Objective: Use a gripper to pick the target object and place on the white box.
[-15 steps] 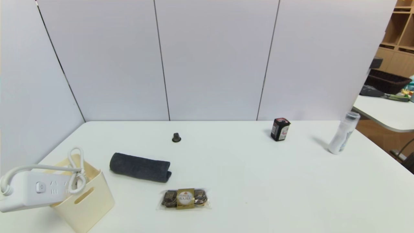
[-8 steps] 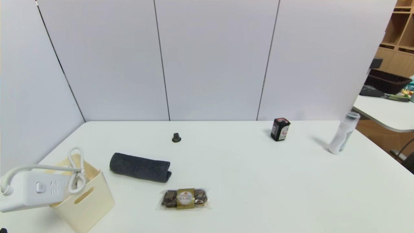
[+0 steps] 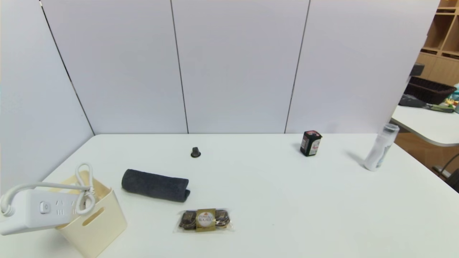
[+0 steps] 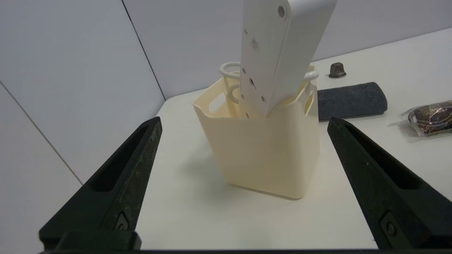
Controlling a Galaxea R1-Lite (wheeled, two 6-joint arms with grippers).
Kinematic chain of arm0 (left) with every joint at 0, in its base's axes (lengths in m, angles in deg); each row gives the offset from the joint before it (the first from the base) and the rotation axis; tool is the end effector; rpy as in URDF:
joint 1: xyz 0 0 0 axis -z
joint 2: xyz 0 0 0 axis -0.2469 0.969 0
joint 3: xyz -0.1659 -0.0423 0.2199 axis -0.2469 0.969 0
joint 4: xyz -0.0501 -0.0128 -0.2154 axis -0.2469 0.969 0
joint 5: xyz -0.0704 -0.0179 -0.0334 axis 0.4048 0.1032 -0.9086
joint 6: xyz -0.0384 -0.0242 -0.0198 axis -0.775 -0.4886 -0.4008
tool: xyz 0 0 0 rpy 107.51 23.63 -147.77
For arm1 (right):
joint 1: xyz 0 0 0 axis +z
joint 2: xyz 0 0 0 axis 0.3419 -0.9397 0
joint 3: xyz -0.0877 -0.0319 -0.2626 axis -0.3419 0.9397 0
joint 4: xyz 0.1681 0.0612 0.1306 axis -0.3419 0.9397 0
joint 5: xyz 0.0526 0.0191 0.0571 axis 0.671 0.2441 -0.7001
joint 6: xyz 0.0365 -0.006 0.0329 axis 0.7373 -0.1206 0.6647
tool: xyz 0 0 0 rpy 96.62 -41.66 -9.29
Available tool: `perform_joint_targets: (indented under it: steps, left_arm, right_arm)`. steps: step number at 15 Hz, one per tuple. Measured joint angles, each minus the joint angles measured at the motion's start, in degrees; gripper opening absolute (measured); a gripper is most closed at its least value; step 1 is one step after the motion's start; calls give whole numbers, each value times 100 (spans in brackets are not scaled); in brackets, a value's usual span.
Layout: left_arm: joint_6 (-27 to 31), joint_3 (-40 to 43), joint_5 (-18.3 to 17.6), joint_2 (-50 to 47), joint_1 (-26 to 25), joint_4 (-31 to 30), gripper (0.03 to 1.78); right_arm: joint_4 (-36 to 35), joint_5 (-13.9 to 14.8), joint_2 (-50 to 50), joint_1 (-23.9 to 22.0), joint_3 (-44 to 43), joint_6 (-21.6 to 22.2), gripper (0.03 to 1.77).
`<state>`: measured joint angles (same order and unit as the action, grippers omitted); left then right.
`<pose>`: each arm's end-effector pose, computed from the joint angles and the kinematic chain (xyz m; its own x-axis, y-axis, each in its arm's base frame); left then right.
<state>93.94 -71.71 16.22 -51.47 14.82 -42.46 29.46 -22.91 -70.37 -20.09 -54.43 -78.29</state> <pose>0.0573 -0.0007 0.1008 0.9837 -0.0120 0.1794 -0.0319 0.9704 0.2395 0.0586 0.0012 0.0765 0.9997 0.0241 0.0029 -0.0240 0.9990 -0.0369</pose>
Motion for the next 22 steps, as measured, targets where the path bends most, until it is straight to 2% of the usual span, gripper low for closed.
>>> perform_joint_targets:
  steps: [3, 6, 10, 17, 22]
  left_arm:
    - [-155, 35, -33, -48, 0, 675, 169]
    - [-483, 35, -162, -54, -4, 1058, 169]
    - [-883, 38, -151, -54, -4, 1068, 169]
    - [-1125, 38, -135, -54, -4, 1076, 169]
    - [-1241, 38, 11, -54, -4, 1069, 169]
  right_arm:
    - [0, -1, 0, 0, 0, 2, 169]
    - [-2, -1, 0, 0, 0, 2, 169]
    - [0, -1, 0, 0, 0, 2, 169]
    - [0, 2, 0, 0, 0, 2, 169]
    - [0, -4, 0, 0, 0, 0, 169]
